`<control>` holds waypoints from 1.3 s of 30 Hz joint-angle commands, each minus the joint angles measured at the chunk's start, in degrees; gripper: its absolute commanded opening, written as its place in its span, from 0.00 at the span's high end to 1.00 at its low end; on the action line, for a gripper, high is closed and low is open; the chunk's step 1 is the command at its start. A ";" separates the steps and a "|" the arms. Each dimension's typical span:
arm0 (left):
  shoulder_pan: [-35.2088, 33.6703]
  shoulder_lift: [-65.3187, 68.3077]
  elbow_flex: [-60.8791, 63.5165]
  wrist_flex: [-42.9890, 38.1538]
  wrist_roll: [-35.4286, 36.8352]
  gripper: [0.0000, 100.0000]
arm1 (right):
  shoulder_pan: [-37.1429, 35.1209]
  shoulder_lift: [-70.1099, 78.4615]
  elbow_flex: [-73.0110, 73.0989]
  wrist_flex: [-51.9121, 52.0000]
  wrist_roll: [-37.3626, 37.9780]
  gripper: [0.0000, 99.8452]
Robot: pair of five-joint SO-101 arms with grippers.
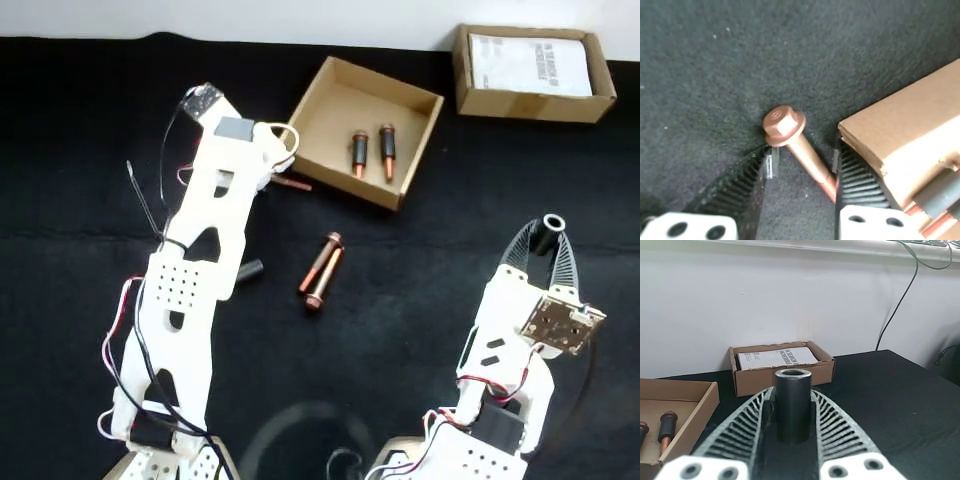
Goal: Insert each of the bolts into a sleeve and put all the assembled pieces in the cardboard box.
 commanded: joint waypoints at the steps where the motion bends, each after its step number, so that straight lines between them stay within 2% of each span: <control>1: -1.19 -0.31 -0.04 -1.67 0.35 0.98 | -0.75 -0.48 4.97 0.22 0.53 0.99; 5: -2.24 -0.92 -0.92 -1.32 0.35 1.00 | -0.75 -0.48 4.97 -0.04 0.35 0.99; 9: -2.77 -2.33 -6.64 6.24 0.35 0.99 | -1.27 -0.48 5.05 -0.04 0.09 0.99; 15: -1.36 -3.65 -19.12 18.64 -0.97 0.99 | -9.54 -0.48 7.34 0.13 0.00 0.99; 22: 3.65 -3.82 -36.79 26.11 -21.36 0.99 | -22.11 -0.48 7.34 0.22 -9.85 0.99; 28: 7.25 -11.47 -36.35 26.11 -37.01 0.99 | -30.90 -0.48 7.34 4.35 -10.37 0.99; 34: 10.15 -21.32 -36.53 26.11 -51.96 0.99 | -34.15 -0.48 7.34 7.87 -10.37 0.99; 39: 9.89 -29.23 -36.18 26.29 -60.04 0.99 | -34.15 -0.48 7.34 7.87 -10.37 0.99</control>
